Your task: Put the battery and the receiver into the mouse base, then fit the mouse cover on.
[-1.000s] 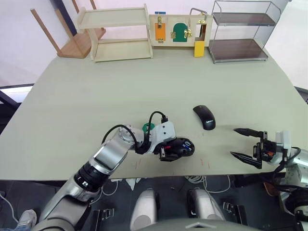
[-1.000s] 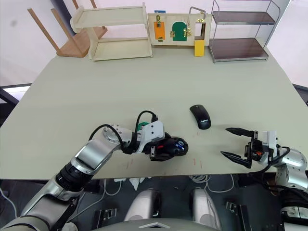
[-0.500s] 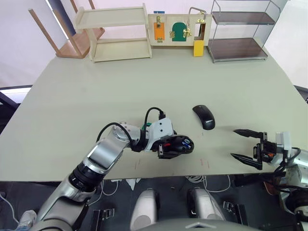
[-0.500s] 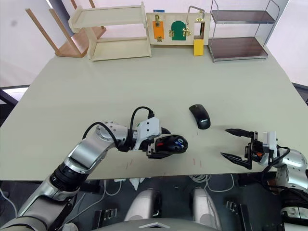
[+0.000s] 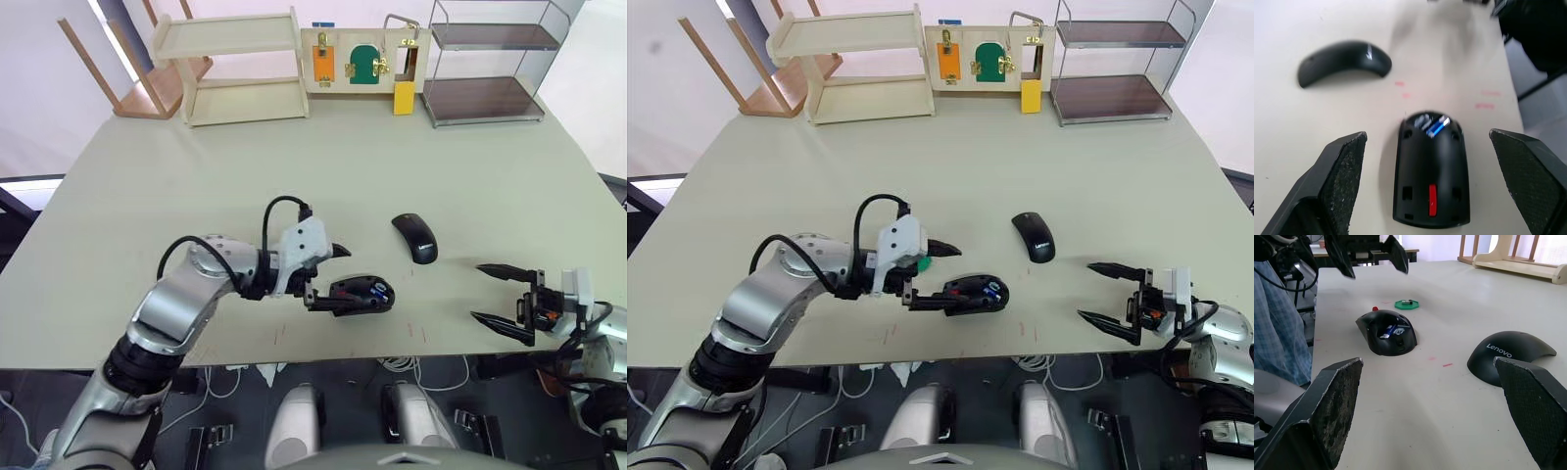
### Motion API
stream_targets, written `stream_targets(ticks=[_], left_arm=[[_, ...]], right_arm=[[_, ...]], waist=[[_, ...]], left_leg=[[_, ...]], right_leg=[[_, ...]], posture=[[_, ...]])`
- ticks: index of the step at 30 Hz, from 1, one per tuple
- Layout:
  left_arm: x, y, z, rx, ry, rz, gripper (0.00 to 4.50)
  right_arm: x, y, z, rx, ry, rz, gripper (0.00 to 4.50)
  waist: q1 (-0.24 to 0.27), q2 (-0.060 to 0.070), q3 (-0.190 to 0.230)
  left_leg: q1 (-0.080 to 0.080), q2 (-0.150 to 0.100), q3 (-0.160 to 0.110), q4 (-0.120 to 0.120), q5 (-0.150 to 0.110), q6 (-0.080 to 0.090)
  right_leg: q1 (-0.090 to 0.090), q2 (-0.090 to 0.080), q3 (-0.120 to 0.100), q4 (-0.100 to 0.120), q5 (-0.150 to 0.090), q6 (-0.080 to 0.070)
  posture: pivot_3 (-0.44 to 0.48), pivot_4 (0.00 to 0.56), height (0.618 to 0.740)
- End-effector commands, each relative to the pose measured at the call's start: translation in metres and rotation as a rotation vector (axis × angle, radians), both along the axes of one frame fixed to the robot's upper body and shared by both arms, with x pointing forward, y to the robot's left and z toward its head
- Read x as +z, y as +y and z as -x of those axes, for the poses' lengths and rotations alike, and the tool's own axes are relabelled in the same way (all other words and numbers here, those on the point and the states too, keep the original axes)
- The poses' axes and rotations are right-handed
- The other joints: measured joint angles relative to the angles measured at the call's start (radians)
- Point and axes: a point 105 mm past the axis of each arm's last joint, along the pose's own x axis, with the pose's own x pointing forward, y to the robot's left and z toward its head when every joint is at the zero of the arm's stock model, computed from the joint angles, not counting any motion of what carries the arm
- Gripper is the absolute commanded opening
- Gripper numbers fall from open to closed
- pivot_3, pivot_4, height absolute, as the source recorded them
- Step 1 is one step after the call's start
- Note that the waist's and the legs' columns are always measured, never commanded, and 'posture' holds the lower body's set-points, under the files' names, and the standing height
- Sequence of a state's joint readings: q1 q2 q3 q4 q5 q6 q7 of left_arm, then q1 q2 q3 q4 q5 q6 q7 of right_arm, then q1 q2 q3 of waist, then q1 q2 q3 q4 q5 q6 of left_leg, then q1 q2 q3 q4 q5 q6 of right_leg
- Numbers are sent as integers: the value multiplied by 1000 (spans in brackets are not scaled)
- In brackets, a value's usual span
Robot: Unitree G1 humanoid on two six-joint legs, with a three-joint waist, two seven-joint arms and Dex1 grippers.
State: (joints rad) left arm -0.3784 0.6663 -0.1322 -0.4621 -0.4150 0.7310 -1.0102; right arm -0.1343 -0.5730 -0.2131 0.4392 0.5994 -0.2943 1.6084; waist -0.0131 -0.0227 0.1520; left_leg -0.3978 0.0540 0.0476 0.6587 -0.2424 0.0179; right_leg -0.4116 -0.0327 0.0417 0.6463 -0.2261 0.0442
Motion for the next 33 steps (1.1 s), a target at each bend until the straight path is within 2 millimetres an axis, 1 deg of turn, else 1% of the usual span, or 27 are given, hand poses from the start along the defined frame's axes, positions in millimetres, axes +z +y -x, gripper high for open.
stream_targets(ticks=[1, 3, 7, 9, 13, 15, 17, 20, 23, 26, 29, 31, 32, 33], left_arm=[[21, 8, 0, 75, -50, 124, 4306], [23, 13, -2, 131, -64, 161, 4306], [20, 37, -9, 341, -95, 239, 4306], [12, 49, -13, 464, -161, 231, 4306], [0, 59, -10, 677, -184, 288, 4306], [-15, 68, -5, 794, -174, 244, 4306], [-26, 74, -1, 878, -162, 216, 4306], [-35, 74, -1, 947, -163, 199, 4306], [-41, 66, -5, 984, -133, 223, 4306], [-43, 61, -9, 1022, -124, 235, 4306], [-42, 51, -12, 1014, -115, 266, 4306], [-41, 50, -13, 1022, -118, 264, 3790], [-42, 51, -13, 1027, -120, 252, 3366], [-43, 51, -13, 1029, -118, 247, 3150]], right_arm=[[10, -8, 0, -22, -44, -3, 4500], [10, -10, 0, -24, -43, -3, 4500], [11, -12, 0, -27, -39, 1, 4500], [10, -13, -1, -29, -36, 8, 4500], [12, -15, -3, -33, -33, 5, 4500], [13, -17, -3, -35, -29, 5, 4500], [14, -20, -3, -41, -26, 3, 4500], [12, -22, -4, -47, -19, 4, 4500], [8, -22, -2, -52, -14, 7, 4500], [8, -23, -2, -53, -15, 8, 4500], [8, -23, -2, -57, -17, 8, 4500], [7, -24, -1, -57, -16, 11, 4500], [7, -23, -1, -55, -17, 12, 4500], [7, -23, -1, -55, -18, 12, 4500]], waist=[[0, 0, 0], [0, 0, 0], [0, 0, 0], [0, 0, 0], [5, 0, 0], [5, 0, 0], [0, 1, 0], [2, 0, 0], [8, 0, 0], [5, 0, 0], [1, 0, 0], [1, 0, 0], [0, 0, 0], [1, 0, 0]], left_leg=[[0, 0, 0, 0, 0, 0], [0, 0, 0, 0, 0, 0], [1, 0, 0, 0, 0, 0], [0, 0, 0, 0, 0, 0], [1, 0, 0, 0, 0, 0], [1, 0, 0, 0, 0, 0], [1, 0, 1, 0, 0, 0], [1, 0, 1, 0, 0, 0], [1, 0, 0, 0, 0, 0], [1, -1, 1, 1, 0, 0], [0, -1, 0, 0, 0, 0], [1, -1, 0, 0, 0, 0], [1, -1, 0, 0, 0, 0], [1, -1, 0, 0, 0, 0]], right_leg=[[0, 0, 0, 0, 0, 0], [0, 0, 0, 0, 0, 0], [0, 0, 0, 0, 0, 0], [0, 0, 0, 0, 0, 0], [0, 0, 0, 0, 0, 0], [0, -1, 0, 1, 0, 0], [0, -1, 1, 0, 0, 0], [0, 0, 1, 0, 0, 0], [0, 0, 0, 1, 0, 0], [0, -1, 1, 0, 0, 0], [0, 0, 1, 0, 0, 0], [0, 0, 1, 0, 0, 0], [0, 0, 1, 0, 0, 0], [0, 0, 1, 0, 0, 0]], posture=[[0, 150, 740], [0, 150, 740], [0, 150, 740], [0, 150, 740], [0, 150, 740], [0, 150, 740], [0, 150, 740], [0, 150, 740], [0, 150, 740], [0, 150, 740], [0, 150, 740], [0, 150, 740], [0, 150, 740], [0, 150, 740]])
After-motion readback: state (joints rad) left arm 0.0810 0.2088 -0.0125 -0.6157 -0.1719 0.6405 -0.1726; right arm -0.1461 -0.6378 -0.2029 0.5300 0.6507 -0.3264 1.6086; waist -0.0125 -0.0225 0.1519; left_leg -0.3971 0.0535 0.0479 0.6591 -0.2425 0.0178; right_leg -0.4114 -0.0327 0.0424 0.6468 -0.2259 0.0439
